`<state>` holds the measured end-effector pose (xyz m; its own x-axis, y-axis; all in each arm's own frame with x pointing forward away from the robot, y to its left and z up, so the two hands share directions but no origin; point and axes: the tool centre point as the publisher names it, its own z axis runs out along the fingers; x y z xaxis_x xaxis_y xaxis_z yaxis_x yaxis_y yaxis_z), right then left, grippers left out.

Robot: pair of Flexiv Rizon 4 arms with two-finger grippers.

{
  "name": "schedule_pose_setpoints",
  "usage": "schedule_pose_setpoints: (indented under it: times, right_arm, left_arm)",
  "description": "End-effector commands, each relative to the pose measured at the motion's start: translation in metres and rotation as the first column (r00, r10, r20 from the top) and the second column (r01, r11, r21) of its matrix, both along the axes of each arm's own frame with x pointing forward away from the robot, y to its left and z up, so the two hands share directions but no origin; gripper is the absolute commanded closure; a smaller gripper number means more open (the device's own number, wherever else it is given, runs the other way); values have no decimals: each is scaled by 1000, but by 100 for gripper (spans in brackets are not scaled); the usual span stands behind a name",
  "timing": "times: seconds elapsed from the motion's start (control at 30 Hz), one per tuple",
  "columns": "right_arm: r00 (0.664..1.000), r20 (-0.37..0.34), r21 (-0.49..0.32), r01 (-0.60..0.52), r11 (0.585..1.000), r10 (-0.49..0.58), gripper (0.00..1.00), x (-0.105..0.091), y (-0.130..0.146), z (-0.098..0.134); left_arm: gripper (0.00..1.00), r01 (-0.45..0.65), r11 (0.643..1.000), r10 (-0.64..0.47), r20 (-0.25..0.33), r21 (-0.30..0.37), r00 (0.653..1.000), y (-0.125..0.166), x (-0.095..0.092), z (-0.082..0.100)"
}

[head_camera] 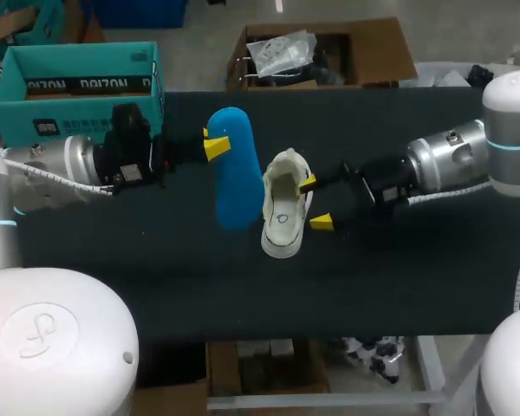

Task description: Open the shoe tongue, take the insole out of the shoe, put the insole back into the shoe, and pack the shoe into the shoebox

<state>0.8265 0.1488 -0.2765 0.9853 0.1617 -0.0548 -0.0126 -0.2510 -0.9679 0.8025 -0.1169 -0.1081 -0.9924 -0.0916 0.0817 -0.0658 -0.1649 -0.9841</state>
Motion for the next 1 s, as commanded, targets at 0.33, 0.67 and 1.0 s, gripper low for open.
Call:
schedule_pose_setpoints:
  times: [0.33, 0.67, 1.0]
  right_arm:
    - [1000, 11, 56, 1, 998, -1, 28, -5, 32, 2]
    - [1000, 22, 89, 2, 996, -4, 56, -11, 44, 6]
    - [999, 32, 96, 25, 995, -28, 60, -18, 42, 7]
  left_arm:
    - [100, 109, 987, -100, 72, -122, 992, -34, 11, -29]
    - [100, 129, 983, -119, 84, -131, 989, -50, 12, -40]
    - [100, 132, 983, -122, 81, -129, 989, -49, 12, -41]
